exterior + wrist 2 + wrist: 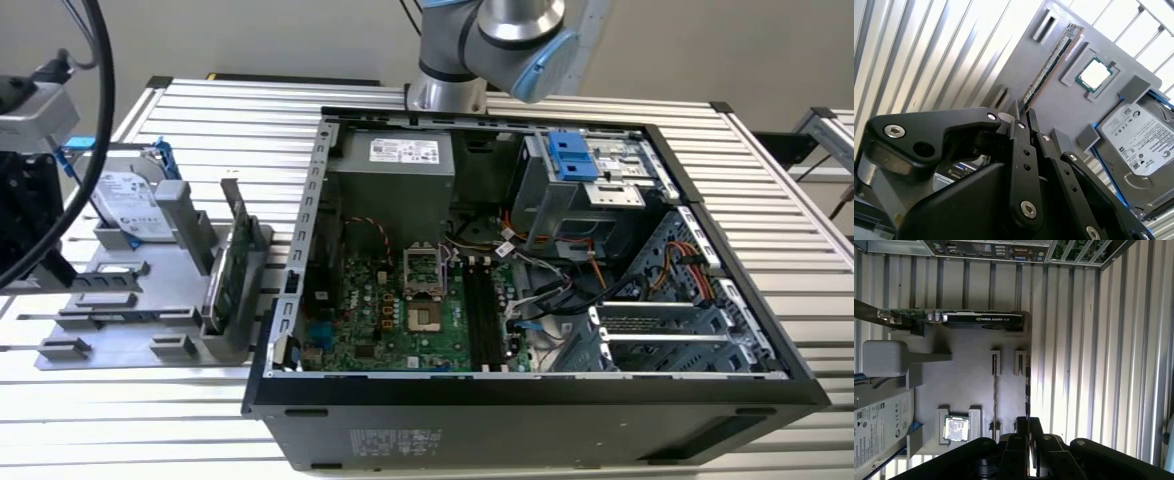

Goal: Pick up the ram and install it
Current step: 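Pick up the ram and move it above insertion slot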

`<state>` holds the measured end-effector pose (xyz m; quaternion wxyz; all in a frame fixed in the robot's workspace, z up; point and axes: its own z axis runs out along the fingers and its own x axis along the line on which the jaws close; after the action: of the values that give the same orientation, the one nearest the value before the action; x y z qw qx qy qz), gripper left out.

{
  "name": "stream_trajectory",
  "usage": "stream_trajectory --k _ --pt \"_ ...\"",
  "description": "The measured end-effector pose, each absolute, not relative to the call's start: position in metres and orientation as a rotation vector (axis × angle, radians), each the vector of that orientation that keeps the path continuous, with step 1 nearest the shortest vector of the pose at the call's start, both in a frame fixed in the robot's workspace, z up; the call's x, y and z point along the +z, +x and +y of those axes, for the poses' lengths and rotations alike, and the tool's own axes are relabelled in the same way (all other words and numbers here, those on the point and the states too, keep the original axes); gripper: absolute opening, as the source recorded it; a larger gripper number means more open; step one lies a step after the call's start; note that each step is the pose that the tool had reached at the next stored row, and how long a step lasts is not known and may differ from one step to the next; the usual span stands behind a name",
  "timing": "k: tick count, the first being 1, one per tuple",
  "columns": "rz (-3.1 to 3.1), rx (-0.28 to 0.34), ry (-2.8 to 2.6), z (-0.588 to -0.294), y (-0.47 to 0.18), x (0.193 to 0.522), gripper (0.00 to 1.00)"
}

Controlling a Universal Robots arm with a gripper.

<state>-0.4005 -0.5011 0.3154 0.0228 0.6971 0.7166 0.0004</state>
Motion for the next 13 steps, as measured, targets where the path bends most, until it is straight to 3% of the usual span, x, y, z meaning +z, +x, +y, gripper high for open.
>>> stream_trajectory --k 13 --pt "2.219 0.001 2.159 -0.5011 -0.4005 0.3233 0.0"
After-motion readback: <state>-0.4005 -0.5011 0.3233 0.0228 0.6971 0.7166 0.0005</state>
